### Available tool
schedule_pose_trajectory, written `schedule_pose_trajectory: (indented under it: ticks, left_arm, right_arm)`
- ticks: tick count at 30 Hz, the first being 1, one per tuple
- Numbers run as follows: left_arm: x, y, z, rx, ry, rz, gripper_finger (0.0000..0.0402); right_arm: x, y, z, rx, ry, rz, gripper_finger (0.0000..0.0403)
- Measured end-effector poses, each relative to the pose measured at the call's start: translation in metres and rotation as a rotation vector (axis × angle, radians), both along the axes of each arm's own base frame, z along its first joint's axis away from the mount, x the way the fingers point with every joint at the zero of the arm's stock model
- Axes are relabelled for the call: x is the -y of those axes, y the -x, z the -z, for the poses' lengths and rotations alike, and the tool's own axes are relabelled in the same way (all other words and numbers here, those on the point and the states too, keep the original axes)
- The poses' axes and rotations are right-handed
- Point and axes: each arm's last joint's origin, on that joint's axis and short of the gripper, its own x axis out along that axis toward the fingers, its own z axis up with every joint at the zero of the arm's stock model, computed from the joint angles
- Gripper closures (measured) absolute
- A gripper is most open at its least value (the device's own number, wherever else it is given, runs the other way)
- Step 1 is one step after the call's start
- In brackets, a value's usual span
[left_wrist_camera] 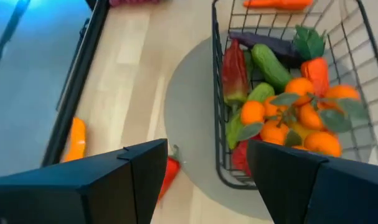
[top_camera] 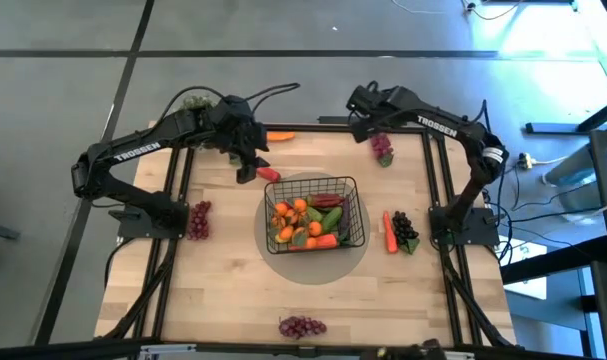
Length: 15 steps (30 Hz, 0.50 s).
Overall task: Build produce basket
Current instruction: Put the mango into the basket
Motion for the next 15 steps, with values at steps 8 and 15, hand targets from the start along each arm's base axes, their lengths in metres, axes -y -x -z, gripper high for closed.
schedule_pose_trajectory:
  ticks: [8, 15]
  left_arm:
    - [0.004, 0.004, -0.001, 0.016, 0.119, -0.077, 0.0194]
    - [0.023, -0.003, -0.002, 0.049, 0.290, 0.081, 0.0194]
  right_arm:
    - [-0.053, -0.034, -0.037, -0.030, -0.059, -0.491, 0.0224]
    - [-0.107, -0.055, -0.051, -0.030, -0.118, -0.864, 0.0225]
